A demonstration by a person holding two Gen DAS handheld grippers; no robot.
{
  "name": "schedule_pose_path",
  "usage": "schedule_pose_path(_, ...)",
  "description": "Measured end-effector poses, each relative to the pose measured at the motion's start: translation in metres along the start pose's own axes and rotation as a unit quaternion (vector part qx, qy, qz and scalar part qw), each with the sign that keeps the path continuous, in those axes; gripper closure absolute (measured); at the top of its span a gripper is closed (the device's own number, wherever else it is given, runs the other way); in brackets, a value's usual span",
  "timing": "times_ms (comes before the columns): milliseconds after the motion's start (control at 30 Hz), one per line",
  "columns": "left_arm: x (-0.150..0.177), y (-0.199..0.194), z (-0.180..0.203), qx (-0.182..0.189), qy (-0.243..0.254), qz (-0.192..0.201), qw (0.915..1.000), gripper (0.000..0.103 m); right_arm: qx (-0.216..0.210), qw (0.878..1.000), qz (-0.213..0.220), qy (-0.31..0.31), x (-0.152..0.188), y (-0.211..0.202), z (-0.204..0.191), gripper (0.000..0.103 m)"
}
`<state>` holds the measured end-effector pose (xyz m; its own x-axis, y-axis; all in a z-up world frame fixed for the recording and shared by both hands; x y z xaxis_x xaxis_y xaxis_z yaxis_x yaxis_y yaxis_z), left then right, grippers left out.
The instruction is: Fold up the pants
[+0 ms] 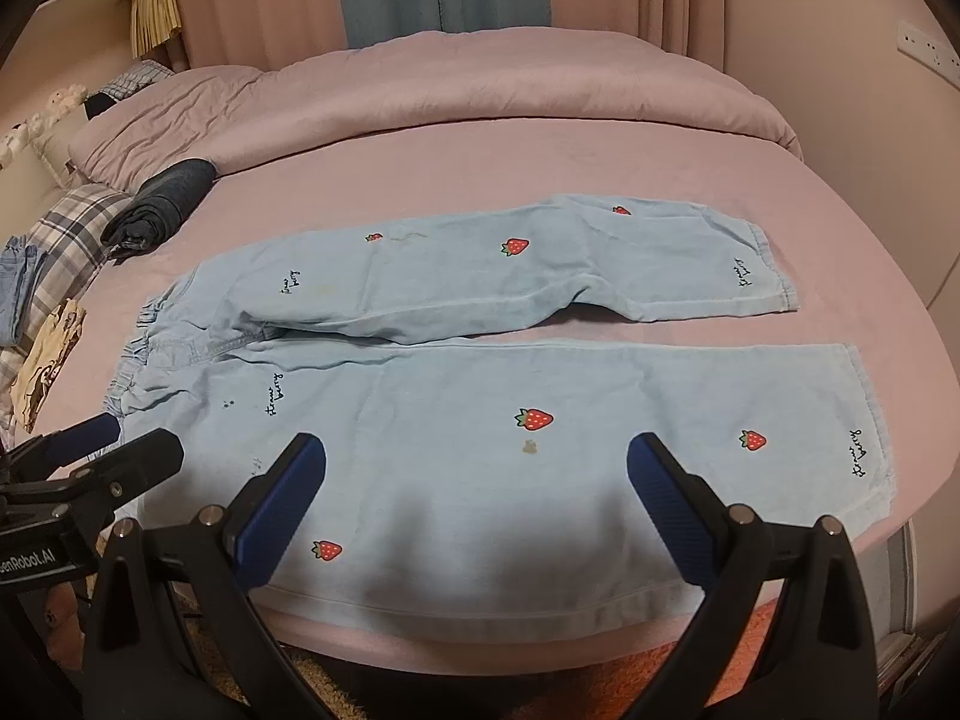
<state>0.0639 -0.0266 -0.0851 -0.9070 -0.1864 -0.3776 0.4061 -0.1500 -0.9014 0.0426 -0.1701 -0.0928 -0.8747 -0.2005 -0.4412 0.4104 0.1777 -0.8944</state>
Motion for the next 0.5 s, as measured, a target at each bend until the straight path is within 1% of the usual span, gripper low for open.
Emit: schedule_pose_path(500, 0.0019, -0.0008, 0.0044, -0.01, 0.008, -0.003, 0.9999, 0.002, 0.002, 1.0, -0.004, -0.003, 0.0013, 0.0015, -0.0014, 0.002)
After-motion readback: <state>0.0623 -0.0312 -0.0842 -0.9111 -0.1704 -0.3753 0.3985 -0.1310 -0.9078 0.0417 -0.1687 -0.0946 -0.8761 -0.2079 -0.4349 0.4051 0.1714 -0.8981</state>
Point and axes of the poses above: each gripper's, at about its wrist camera, not at the fingertips, and y roughly the way its jaws point, z to its right, x to its underside, the point moved 10 cm from there along y, roughly the way its jaws point, and after that the axes turned 13 degrees about -z, right-handed, at the moved point
